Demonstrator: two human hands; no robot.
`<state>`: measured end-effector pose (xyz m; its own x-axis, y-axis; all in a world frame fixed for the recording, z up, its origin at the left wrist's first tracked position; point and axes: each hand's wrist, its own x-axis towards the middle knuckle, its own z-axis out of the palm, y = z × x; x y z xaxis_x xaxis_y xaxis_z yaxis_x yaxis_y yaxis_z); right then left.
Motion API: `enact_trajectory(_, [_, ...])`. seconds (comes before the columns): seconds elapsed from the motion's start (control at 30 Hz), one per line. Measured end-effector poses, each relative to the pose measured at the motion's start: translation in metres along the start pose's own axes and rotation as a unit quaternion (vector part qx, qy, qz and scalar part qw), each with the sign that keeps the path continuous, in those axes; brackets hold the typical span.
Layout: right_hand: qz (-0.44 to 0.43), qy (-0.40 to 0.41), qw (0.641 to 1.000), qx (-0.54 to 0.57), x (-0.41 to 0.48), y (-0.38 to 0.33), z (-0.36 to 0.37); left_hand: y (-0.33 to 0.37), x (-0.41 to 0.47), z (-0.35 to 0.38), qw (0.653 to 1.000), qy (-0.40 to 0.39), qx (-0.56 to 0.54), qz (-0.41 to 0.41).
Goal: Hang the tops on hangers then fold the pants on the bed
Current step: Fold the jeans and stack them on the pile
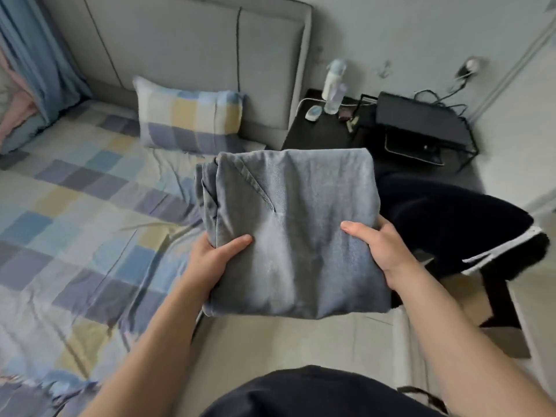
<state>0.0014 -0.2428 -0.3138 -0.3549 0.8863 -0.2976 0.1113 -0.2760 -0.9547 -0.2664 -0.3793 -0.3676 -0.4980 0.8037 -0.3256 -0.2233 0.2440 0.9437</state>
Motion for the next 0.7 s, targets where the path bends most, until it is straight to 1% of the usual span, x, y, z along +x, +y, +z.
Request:
enact_trajectory(0.03, [-0.008,0.024,1.0,0.008,0.001,-0.007,-0.038,0.007,0.009,0.04,1.0,-0.025,0.009,0.012])
enact_trajectory(0.13, [-0.025,0.085,0.995,0.036,-0.002,-0.017,-0.115,0.024,0.024,0.122,0.996,-0.083,0.028,0.032])
enact_trajectory(0.3, [-0.042,0.202,0.974,0.094,-0.015,-0.022,-0.225,0.048,0.046,0.253,0.976,-0.2,0.068,0.057])
enact_trajectory(0.43, [-0.037,0.276,0.95,0.139,-0.027,-0.015,-0.291,0.062,0.069,0.346,0.945,-0.278,0.142,0.097])
enact_trajectory(0.53, [-0.036,0.33,0.928,0.168,-0.032,-0.008,-0.333,0.069,0.085,0.416,0.918,-0.339,0.174,0.112])
enact_trajectory(0.7, [-0.034,0.464,0.867,0.177,-0.037,0.004,-0.4,0.068,0.107,0.541,0.863,-0.451,0.202,0.107])
